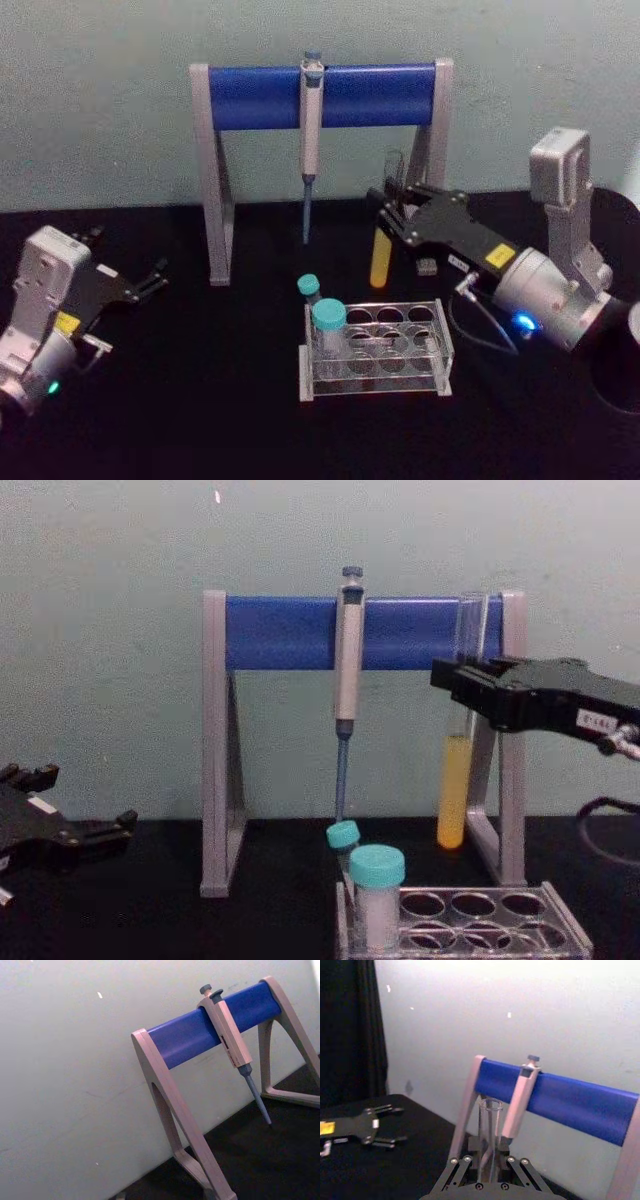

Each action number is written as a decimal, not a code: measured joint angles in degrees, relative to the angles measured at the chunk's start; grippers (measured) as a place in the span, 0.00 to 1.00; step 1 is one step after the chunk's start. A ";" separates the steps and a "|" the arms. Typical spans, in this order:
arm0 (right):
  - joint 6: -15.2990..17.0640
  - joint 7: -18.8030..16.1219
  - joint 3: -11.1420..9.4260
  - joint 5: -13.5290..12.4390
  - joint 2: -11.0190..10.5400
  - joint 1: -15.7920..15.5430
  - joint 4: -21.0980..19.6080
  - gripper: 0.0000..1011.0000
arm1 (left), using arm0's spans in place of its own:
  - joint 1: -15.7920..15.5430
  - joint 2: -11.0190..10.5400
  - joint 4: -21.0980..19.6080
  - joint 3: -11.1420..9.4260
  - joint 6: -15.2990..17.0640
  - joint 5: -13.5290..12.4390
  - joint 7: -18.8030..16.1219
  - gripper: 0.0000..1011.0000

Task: Pick up the test tube from the test tube rack, shake it, then place it back into the test tube rack.

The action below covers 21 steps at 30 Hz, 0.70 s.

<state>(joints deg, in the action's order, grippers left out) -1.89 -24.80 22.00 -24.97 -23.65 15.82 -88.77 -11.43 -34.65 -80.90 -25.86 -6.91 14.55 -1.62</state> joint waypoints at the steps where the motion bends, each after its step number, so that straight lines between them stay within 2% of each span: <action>1: -0.02 0.09 -0.04 0.13 0.24 0.32 0.38 0.23 | 0.00 0.00 0.00 0.00 0.00 0.00 0.00 0.99; 5: -0.35 0.48 -0.22 0.92 1.45 1.85 2.68 0.23 | 0.00 0.00 0.00 0.00 0.00 0.00 0.00 0.99; 13: -0.74 0.75 -0.56 1.68 2.70 2.75 4.47 0.23 | 0.00 0.00 0.00 0.00 0.00 0.00 0.00 0.99; 21: -0.06 1.66 -1.90 2.23 2.00 1.55 3.11 0.23 | 0.00 0.00 0.00 0.00 0.00 0.00 0.00 0.99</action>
<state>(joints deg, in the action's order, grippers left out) -1.94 -23.14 20.09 -22.74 -21.65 17.37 -85.65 -11.43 -34.64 -80.90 -25.86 -6.91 14.55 -1.62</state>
